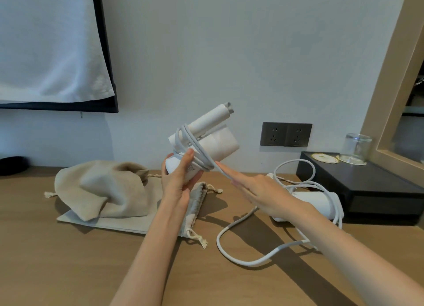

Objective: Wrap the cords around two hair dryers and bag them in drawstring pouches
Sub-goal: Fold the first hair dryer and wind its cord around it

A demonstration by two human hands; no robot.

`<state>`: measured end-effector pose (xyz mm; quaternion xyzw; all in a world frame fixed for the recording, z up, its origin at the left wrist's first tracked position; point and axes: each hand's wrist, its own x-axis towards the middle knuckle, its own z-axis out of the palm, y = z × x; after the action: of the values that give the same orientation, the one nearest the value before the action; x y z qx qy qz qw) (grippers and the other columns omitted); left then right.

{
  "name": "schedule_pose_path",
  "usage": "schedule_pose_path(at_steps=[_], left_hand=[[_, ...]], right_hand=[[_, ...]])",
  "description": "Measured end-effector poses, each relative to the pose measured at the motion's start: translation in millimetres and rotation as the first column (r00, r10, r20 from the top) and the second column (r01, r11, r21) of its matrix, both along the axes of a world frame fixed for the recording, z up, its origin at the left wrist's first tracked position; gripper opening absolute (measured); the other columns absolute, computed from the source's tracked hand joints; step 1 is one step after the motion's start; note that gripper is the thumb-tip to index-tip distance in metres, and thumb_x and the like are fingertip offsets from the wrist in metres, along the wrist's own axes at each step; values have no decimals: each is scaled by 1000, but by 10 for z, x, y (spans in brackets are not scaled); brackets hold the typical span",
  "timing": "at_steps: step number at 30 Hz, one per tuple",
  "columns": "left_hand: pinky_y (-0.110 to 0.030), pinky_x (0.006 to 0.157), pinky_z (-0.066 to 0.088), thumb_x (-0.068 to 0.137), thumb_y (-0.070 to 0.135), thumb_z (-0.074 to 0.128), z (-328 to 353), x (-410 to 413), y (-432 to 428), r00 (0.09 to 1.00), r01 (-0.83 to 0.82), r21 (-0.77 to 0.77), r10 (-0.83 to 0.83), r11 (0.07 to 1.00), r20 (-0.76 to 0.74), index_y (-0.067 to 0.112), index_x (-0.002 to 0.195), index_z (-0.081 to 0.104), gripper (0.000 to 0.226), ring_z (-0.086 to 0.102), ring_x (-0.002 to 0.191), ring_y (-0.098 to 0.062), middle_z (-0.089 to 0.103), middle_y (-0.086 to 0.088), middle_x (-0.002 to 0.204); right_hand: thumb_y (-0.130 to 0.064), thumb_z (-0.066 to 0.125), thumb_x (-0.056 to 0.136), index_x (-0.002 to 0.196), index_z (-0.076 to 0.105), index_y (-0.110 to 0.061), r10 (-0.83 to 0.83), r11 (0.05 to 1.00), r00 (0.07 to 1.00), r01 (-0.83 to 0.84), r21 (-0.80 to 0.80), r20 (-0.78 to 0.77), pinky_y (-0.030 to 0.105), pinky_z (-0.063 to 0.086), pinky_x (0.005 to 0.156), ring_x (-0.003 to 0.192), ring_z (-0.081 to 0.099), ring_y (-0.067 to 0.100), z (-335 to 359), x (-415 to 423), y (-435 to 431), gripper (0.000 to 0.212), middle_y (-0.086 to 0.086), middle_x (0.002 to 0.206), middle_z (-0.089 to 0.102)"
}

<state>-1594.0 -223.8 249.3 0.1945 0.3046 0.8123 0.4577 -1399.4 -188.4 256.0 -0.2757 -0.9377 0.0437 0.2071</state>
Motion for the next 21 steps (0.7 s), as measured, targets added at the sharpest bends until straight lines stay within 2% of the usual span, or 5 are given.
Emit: schedule_pose_path(at_steps=[4,7,11,14,21], left_hand=[[-22,53,54,73,19,73,36,-47,-27,993,106,0,-106,994,58,17,112,58,42,67,82,-11,67,-3,97],[-21,49,53,68,21,76,34,-44,-49,972,204,-9,-201,979,120,15,97,62,33,68,77,-12,68,-2,88],[-31,63,60,23,25,98,-12,-60,-39,933,351,83,-356,933,51,11,100,65,84,71,89,-20,73,-8,97],[-35,76,58,20,35,98,-51,-63,-23,913,389,75,-373,918,-162,13,108,62,97,71,86,-17,74,-4,94],[-20,50,55,19,45,95,-19,-88,-54,912,307,70,-272,949,-307,13,121,51,116,69,68,-11,71,2,82]], right_hand=[[-34,30,102,135,17,-61,-35,993,999,39,-115,41,6,37,63,66,44,-15,89,78,53,44,-33,68,35],[-44,33,97,94,46,-64,-32,969,998,18,-248,-52,13,36,65,68,50,0,139,123,115,25,-16,71,49],[-58,52,81,74,70,-32,-117,924,982,53,-379,-149,28,36,62,58,45,10,248,244,236,32,-1,61,55],[-51,71,74,58,62,-12,-264,879,949,163,-448,-172,25,31,57,49,38,6,378,350,316,43,2,53,43],[-29,76,76,68,67,-7,-261,902,923,129,-411,-282,18,39,58,57,47,6,617,343,316,25,5,61,52]])
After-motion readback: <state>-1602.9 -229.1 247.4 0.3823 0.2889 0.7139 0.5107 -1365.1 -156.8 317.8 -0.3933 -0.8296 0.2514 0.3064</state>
